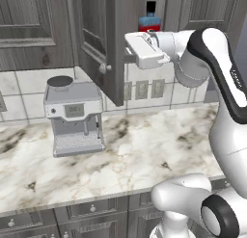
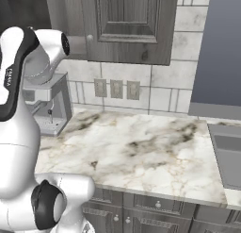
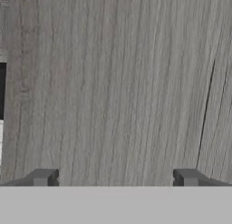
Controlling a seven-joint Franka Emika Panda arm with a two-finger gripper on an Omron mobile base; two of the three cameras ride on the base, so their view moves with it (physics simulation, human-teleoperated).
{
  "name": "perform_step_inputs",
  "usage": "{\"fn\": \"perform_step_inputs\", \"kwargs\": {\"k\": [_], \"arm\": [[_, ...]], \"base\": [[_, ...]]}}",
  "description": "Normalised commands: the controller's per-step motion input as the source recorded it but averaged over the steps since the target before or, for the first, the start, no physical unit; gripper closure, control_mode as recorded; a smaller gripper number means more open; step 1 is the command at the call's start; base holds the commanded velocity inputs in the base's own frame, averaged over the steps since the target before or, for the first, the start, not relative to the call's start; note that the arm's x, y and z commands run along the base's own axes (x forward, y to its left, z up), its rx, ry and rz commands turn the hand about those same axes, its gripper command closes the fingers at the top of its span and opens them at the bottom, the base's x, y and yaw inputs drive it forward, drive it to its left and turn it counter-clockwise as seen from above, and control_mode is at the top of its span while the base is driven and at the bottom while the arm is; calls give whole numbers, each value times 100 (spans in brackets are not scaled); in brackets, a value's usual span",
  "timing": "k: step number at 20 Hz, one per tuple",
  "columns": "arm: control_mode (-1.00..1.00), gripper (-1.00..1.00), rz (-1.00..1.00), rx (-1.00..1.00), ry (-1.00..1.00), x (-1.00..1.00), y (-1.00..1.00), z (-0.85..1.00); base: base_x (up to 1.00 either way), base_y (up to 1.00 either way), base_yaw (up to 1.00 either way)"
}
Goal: Get the candle and the liquor from the cabinet and move them to the dining counter.
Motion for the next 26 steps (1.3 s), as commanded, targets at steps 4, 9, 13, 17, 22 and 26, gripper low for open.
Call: {"fn": "perform_step_inputs", "kwargs": {"k": [4, 9, 13, 17, 22, 26], "arm": [[-100, -100, 2, 0, 0, -18, 56, 0], [-100, -100, 0, 0, 0, 0, 50, 0], [-100, -100, 0, -4, 0, 0, 52, 0], [-100, -100, 0, -7, 0, 0, 51, 0], [-100, -100, 0, -5, 0, 0, 37, 0], [-100, -100, -1, 0, -1, 0, 1, 0]], "base": [[0, 0, 0], [0, 0, 0], [0, 0, 0], [0, 0, 0], [0, 0, 0], [0, 0, 0]]}}
